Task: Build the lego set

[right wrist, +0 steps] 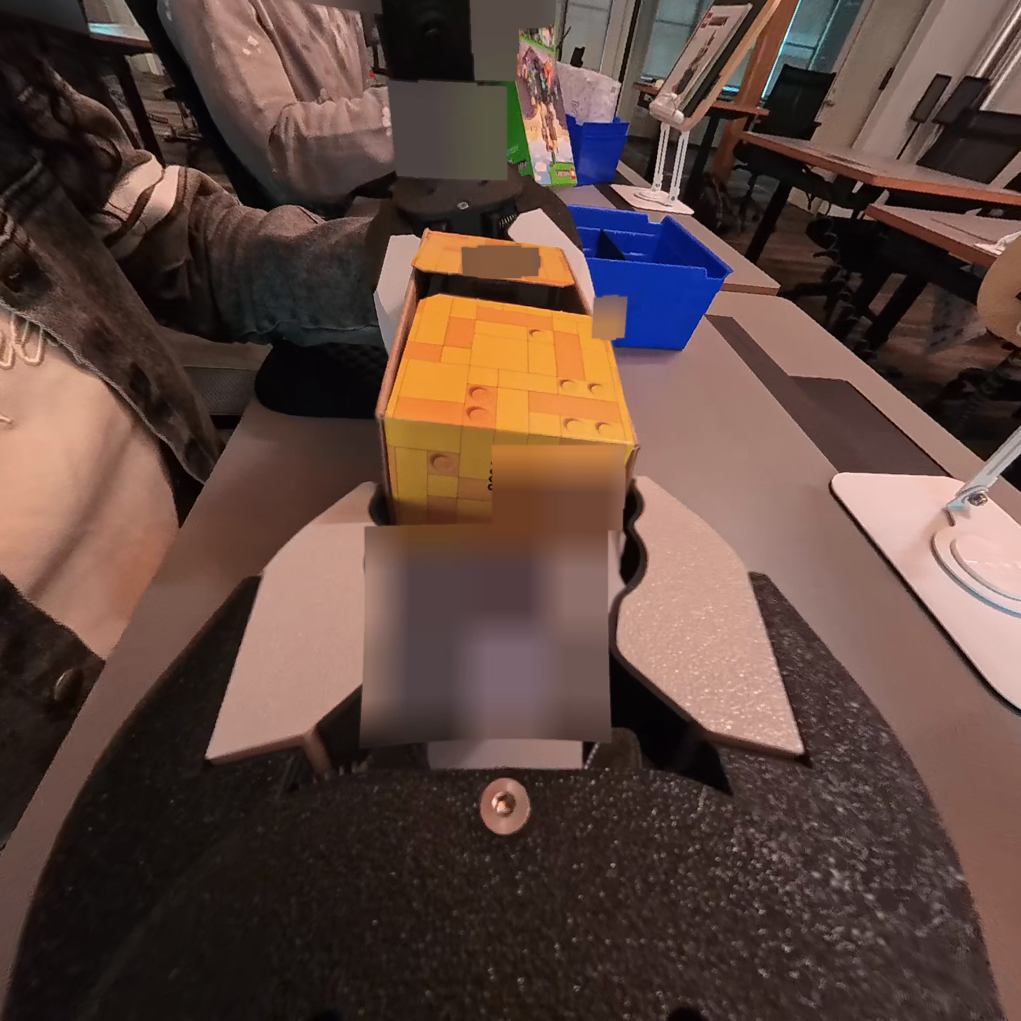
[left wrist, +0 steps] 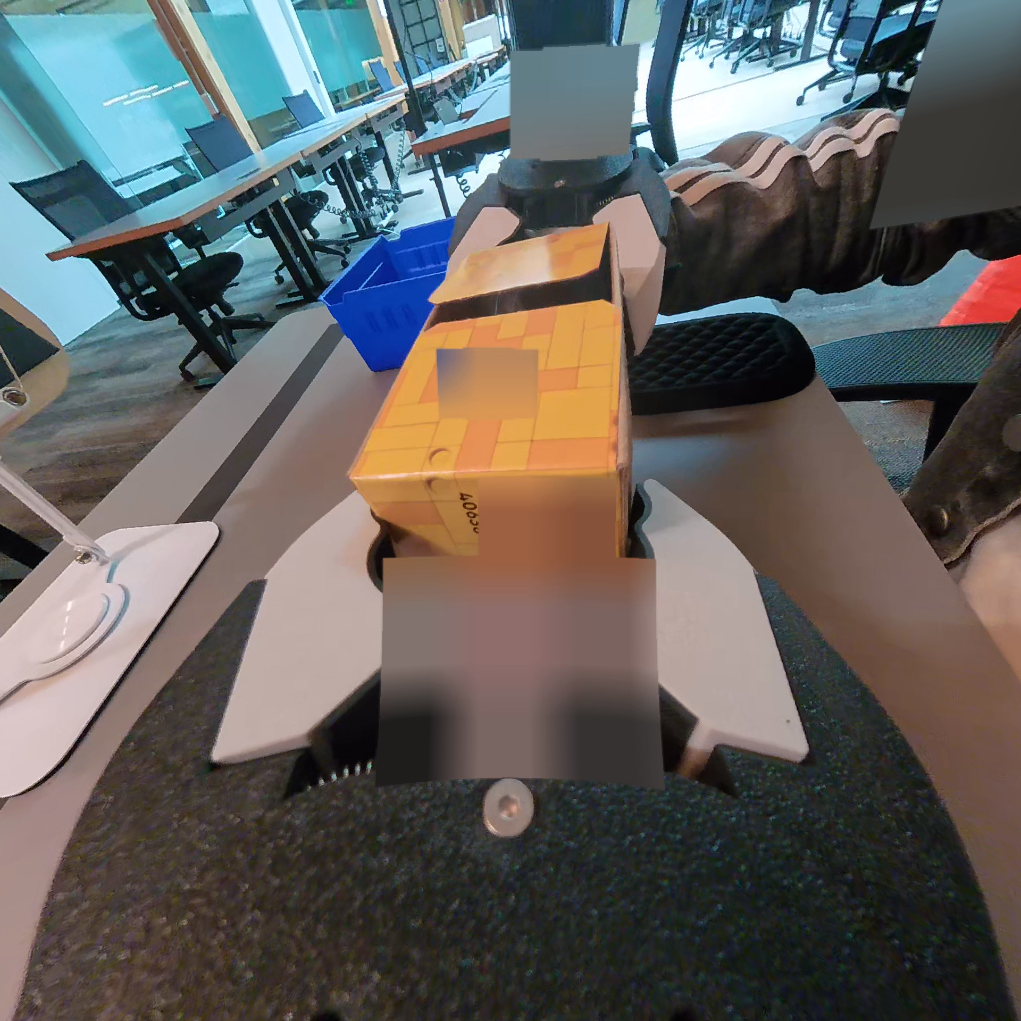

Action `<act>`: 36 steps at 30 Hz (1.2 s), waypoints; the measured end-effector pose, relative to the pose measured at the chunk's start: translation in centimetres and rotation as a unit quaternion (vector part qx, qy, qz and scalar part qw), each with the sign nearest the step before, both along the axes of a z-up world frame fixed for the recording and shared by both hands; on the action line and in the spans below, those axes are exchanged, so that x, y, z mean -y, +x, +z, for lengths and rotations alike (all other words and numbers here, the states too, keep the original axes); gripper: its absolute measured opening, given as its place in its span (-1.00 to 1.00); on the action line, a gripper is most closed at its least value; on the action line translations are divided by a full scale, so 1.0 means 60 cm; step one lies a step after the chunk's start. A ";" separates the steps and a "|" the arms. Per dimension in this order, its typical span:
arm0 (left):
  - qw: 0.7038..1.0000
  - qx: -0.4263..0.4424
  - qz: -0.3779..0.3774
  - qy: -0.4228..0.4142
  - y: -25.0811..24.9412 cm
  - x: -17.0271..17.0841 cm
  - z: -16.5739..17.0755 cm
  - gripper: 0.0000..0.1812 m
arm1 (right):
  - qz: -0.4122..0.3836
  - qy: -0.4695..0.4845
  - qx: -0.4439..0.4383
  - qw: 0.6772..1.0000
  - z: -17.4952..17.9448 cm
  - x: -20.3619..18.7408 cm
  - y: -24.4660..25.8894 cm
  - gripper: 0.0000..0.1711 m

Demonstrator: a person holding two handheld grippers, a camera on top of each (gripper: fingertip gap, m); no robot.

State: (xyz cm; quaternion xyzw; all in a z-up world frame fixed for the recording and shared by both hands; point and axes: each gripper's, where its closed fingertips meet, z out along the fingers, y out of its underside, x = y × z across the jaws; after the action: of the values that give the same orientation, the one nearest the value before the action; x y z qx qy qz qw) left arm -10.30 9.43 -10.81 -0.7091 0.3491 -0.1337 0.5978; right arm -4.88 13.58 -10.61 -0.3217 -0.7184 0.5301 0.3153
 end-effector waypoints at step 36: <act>0.997 0.076 0.020 -0.012 0.006 -0.009 0.020 -0.05 | -0.079 -0.006 -0.009 0.997 0.047 -0.014 -0.013 0.00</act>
State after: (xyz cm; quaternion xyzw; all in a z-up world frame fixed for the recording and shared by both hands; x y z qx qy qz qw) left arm -9.97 9.95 -9.59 -0.7112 0.2867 -0.1794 0.6163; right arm -5.66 14.45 -7.79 -0.3749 -0.6846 0.5107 0.3606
